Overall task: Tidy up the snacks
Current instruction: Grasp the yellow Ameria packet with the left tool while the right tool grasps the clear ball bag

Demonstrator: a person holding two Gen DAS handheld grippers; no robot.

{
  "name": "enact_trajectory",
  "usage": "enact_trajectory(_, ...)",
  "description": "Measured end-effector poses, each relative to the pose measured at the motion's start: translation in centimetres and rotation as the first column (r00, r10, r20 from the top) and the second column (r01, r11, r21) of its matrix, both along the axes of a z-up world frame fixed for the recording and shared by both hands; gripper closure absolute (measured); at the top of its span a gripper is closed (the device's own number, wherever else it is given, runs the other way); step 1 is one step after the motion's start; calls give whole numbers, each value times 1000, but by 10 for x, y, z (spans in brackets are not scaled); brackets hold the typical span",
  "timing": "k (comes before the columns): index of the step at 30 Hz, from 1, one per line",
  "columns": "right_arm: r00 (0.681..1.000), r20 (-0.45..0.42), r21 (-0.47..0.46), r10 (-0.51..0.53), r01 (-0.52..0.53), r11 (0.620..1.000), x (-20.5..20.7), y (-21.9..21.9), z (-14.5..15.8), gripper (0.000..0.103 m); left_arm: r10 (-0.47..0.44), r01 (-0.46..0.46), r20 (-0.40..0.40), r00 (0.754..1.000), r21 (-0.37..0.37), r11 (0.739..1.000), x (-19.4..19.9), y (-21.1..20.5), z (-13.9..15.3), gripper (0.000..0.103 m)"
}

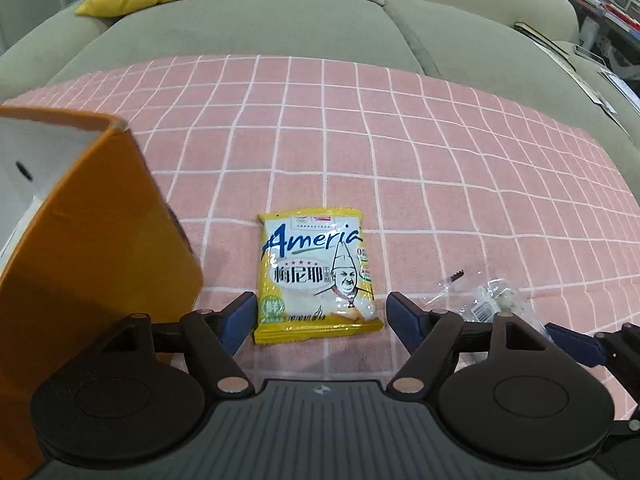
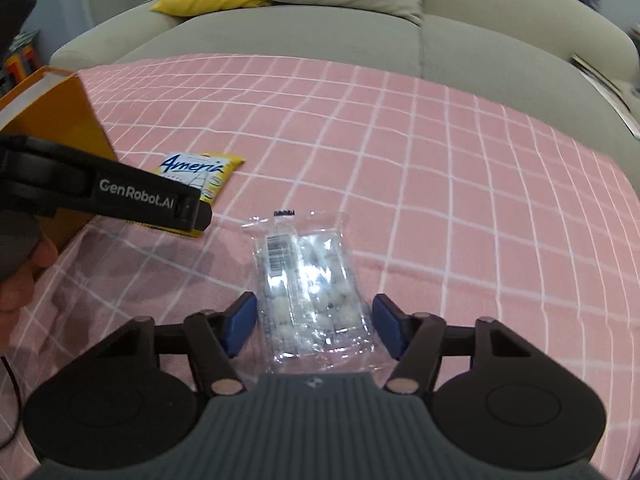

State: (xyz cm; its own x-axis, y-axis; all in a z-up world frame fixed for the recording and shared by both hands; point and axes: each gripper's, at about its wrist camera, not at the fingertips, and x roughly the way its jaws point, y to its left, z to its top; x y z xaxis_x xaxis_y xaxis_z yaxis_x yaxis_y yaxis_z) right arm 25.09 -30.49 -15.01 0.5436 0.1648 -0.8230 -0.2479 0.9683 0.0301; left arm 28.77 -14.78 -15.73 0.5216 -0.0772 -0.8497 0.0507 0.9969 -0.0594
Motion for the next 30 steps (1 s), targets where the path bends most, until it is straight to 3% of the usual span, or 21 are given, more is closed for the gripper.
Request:
enact_trajectory(8, 995, 7, -12, -95, 96, 995, -22, 7, 1, 47, -55, 55, -7, 998, 2, 998, -10, 0, -1, 42)
enact_trajectory(16, 979, -12, -28, -204, 203, 979, -70, 13, 10, 49, -114, 113, -47, 992, -25, 993, -70, 6, 4, 43)
enact_trajectory(24, 972, -53, -40, -230, 228, 973, -130, 19, 23, 49, -183, 180, -75, 980, -45, 983, -136, 19, 15, 43)
enact_trajectory(30, 958, -127, -7, -256, 257, 966, -152, 18, 28, 49, -283, 280, -132, 950, -38, 959, -162, 27, 12, 42)
